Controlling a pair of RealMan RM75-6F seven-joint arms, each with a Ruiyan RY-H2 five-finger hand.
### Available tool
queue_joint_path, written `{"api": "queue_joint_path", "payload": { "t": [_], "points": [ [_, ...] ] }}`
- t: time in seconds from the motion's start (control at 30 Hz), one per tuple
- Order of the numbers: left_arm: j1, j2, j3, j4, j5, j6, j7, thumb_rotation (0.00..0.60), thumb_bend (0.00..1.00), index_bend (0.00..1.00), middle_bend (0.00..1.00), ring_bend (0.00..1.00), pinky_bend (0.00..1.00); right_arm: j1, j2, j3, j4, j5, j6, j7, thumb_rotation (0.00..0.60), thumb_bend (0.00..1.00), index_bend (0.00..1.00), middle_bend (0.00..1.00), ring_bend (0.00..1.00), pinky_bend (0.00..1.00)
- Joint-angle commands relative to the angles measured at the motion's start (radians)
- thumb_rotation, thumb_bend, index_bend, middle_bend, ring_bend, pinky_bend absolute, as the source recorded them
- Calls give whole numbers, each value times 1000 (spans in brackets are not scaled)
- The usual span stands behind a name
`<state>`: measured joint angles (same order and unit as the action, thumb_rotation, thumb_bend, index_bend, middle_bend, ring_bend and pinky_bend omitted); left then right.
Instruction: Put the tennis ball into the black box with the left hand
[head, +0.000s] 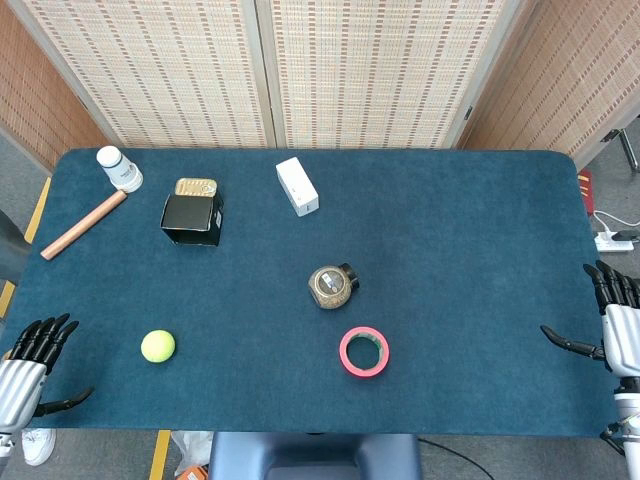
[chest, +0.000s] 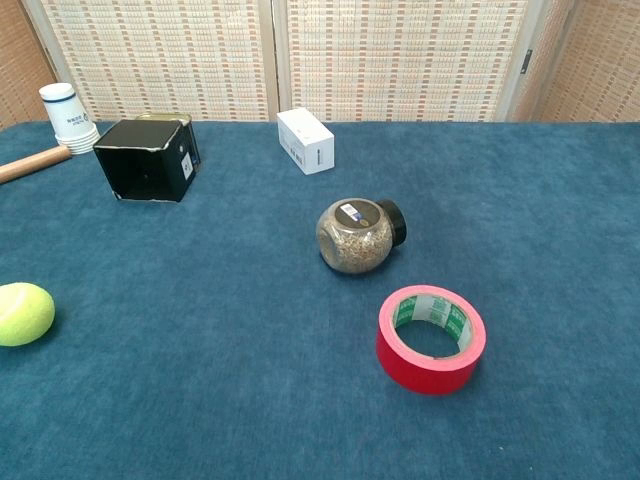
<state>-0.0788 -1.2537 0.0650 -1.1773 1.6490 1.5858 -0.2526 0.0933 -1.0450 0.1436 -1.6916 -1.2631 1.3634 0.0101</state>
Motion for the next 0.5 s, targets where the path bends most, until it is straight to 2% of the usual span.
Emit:
{"api": "queue_joint_path", "payload": {
  "t": [0.03, 0.5],
  "points": [
    [0, 3, -2, 0, 2, 4, -2, 318, 138, 0, 0, 0, 0, -2, 0, -1, -1, -2, 3, 1, 507, 0, 70, 0, 0, 0],
    [3, 17, 1, -34, 13, 5, 0, 315, 148, 0, 0, 0, 0, -19, 1, -13, 2, -33, 31, 22, 507, 0, 69, 0, 0, 0]
  ]
}}
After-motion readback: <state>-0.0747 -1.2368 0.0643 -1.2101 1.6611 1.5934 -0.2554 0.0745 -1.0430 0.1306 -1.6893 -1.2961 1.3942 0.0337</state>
